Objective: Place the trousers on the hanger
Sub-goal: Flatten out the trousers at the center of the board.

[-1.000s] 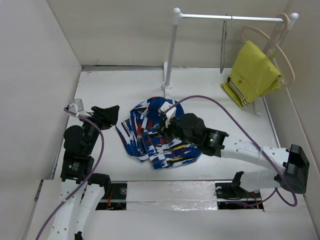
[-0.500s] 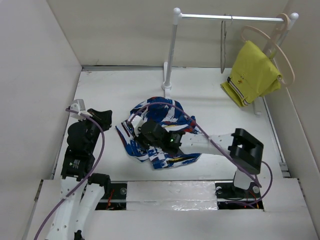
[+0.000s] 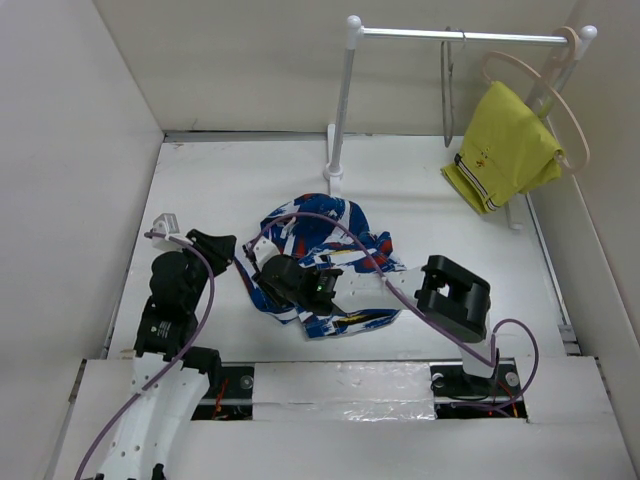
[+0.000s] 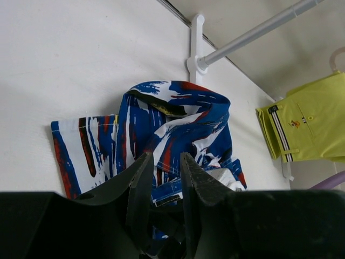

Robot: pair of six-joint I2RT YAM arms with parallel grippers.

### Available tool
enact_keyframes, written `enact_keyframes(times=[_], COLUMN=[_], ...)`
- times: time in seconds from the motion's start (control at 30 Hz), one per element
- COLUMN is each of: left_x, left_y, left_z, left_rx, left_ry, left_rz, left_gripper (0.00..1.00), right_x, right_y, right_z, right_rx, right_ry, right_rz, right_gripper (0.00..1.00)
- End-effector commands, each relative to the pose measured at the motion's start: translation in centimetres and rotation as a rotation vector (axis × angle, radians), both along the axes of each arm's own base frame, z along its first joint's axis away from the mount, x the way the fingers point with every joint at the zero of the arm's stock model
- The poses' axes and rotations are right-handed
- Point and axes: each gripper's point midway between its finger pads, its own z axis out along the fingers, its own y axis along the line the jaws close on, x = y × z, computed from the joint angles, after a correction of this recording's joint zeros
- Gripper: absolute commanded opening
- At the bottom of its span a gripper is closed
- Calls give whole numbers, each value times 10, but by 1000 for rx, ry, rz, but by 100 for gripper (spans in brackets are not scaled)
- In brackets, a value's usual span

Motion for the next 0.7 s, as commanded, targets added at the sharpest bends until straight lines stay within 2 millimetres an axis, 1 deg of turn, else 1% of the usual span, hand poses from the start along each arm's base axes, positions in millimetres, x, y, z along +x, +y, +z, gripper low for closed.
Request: enact_keyframes(times=[0.0, 0.03, 0.07, 0.1, 0.13, 0.23, 0.27, 0.3, 0.43, 0.47, 0.5, 0.53, 0.57, 0.6, 0.63, 0.67], left_x=[3, 3, 3, 5, 6, 8, 9, 11, 15, 16, 16, 19, 20, 21, 21, 21], left_y=[-4, -4, -5, -6, -8, -13, -14, -16, -20, -22, -23, -24, -24, -24, -28, -30], left_z=[10, 8, 7, 2, 0, -12, -14, -21, -39, -42, -56, -56, -60, -66, -69, -72], left_rx=[-36, -40, -46, -51, -53, -60, -67, -74, -89, -98, -104, -110, -111, -105, -107, -107], left_ry=[-53, -54, -53, -45, -41, -19, -18, -12, 24, 28, 55, 46, 55, 68, 71, 71], left_rz=[-6, -10, -12, -14, -24, -45, -51, -54, -68, -74, -75, -76, -73, -77, -96, -110], left_gripper=[24, 25, 26, 26, 28, 30, 31, 31, 32, 32, 32, 32, 32, 31, 32, 32], right_x=[14, 16, 15, 15, 17, 15, 15, 15, 17, 17, 18, 19, 23, 23, 24, 24], right_y=[-4, -7, -15, -17, -18, -16, -16, -17, -18, -17, -18, -18, -19, -19, -19, -22], right_z=[10, 8, 2, 0, 0, -9, -12, -18, -22, -22, -22, -23, -22, -22, -14, -10], right_rx=[32, 26, -16, -18, -17, -30, -38, -45, -40, -37, -40, -42, -38, -35, -17, -4], right_ry=[-35, -42, -33, -28, -33, -21, -19, -10, -12, -15, -15, -17, -16, -14, -25, -30], right_rz=[-113, -134, -148, -164, -172, -160, -162, -173, -191, -194, -199, -205, -214, -216, -223, -226], right_gripper=[44, 44, 44, 44, 44, 49, 49, 49, 45, 42, 40, 38, 30, 24, 19, 11])
